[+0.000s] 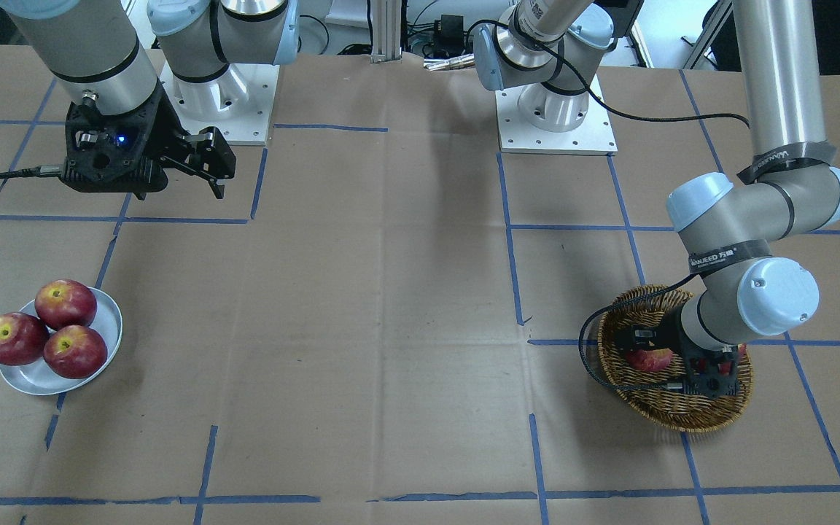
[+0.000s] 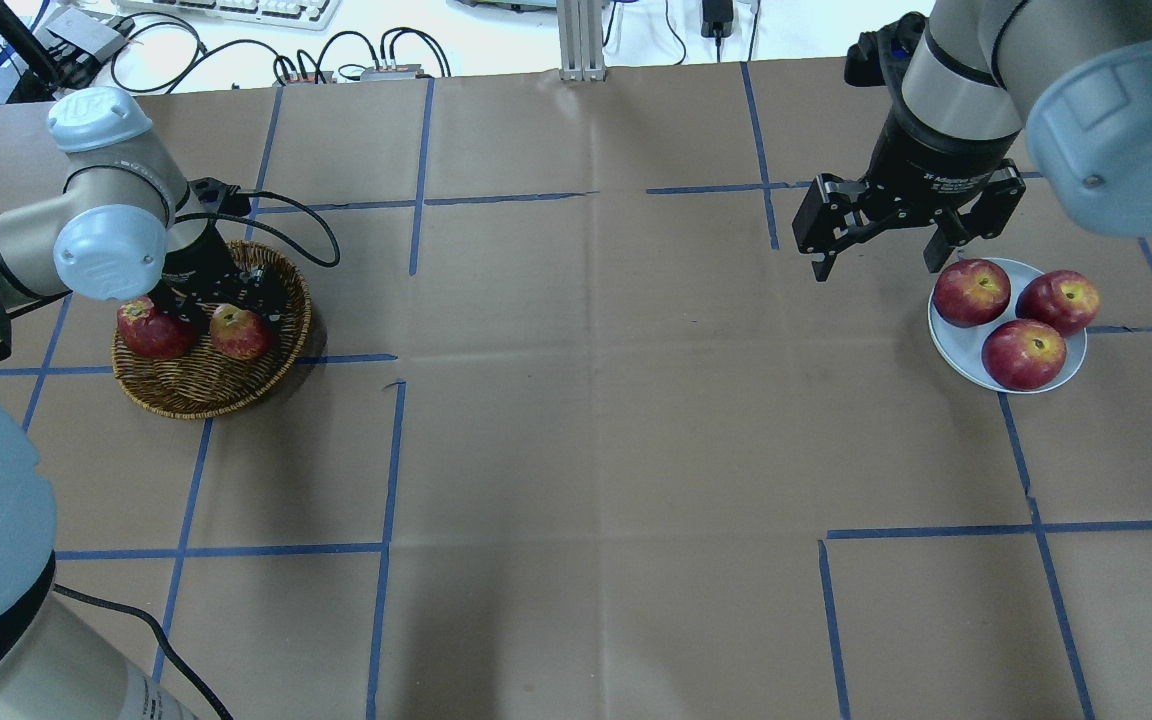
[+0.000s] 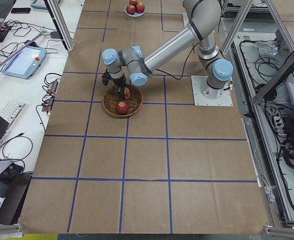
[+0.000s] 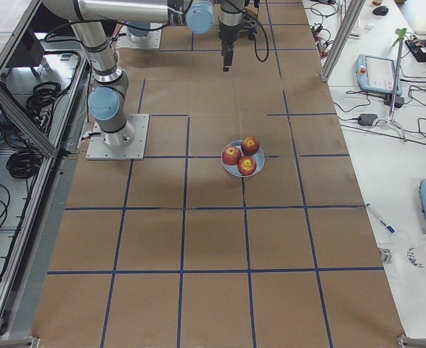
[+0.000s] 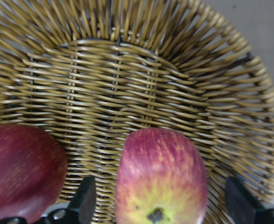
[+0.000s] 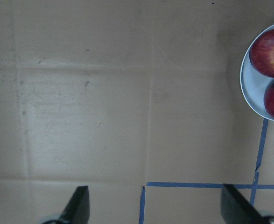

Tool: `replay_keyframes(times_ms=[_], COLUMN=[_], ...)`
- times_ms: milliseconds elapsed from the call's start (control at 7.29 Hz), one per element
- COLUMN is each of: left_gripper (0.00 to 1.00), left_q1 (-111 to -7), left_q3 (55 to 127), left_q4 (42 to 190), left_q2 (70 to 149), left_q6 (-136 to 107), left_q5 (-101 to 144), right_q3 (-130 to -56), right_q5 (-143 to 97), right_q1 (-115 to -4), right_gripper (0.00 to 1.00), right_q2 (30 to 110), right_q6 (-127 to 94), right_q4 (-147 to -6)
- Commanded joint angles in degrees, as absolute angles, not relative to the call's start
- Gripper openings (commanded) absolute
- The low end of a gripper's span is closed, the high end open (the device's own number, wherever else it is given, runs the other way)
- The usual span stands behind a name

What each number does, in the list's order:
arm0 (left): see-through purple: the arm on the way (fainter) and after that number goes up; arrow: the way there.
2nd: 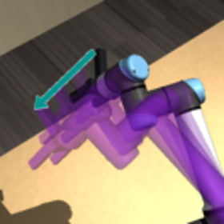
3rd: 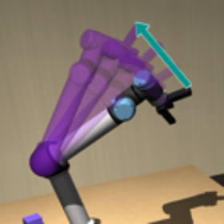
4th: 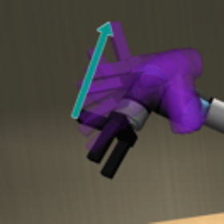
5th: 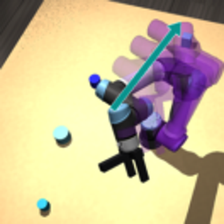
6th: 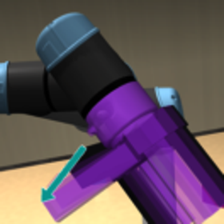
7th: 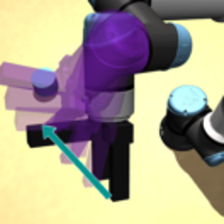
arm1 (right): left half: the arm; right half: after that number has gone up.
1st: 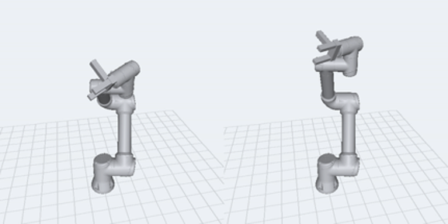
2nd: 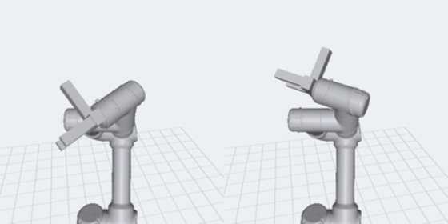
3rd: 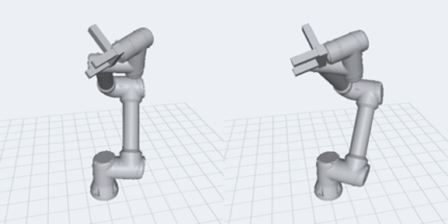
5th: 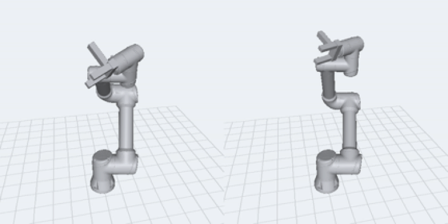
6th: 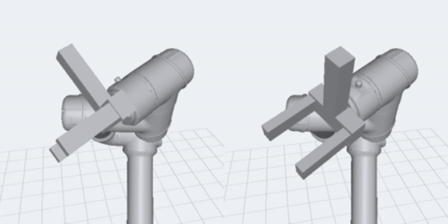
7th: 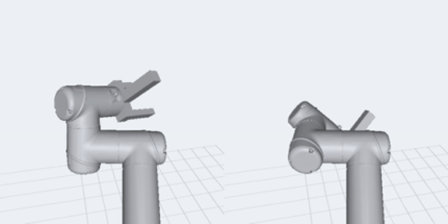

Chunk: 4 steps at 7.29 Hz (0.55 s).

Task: Transfer apple from basket to plate
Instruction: 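Lower the left gripper into the wicker basket over the yellow-red apple, then close the left gripper on the yellow-red apple and lift it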

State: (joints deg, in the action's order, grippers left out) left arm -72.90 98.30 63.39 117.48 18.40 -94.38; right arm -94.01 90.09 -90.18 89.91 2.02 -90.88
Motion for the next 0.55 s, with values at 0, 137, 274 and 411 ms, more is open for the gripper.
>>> replay_keyframes(times_ms=[0,137,274,411], left_gripper=[0.66,0.48,0.41,0.39], left_q1=[-72.86,-72.86,-72.86,-72.86], left_q3=[98.44,98.35,97.57,96.43], left_q4=[63.37,63.46,63.46,63.46], left_q2=[117.95,117.86,117.34,116.03], left_q6=[18.37,18.2,17.85,17.67], left_q5=[-94.57,-94.66,-94.57,-94.57], right_q3=[-93.96,-94.04,-94.04,-94.04], right_q5=[90.09,90.09,90.09,90.09], right_q1=[-90.18,-90.18,-90.18,-90.18], right_gripper=[1.0,1.0,1.0,1.0], right_q2=[89.91,89.91,89.91,89.91], right_q6=[2.02,2.02,2.02,2.02], right_q4=[-90.88,-90.88,-90.97,-90.88])
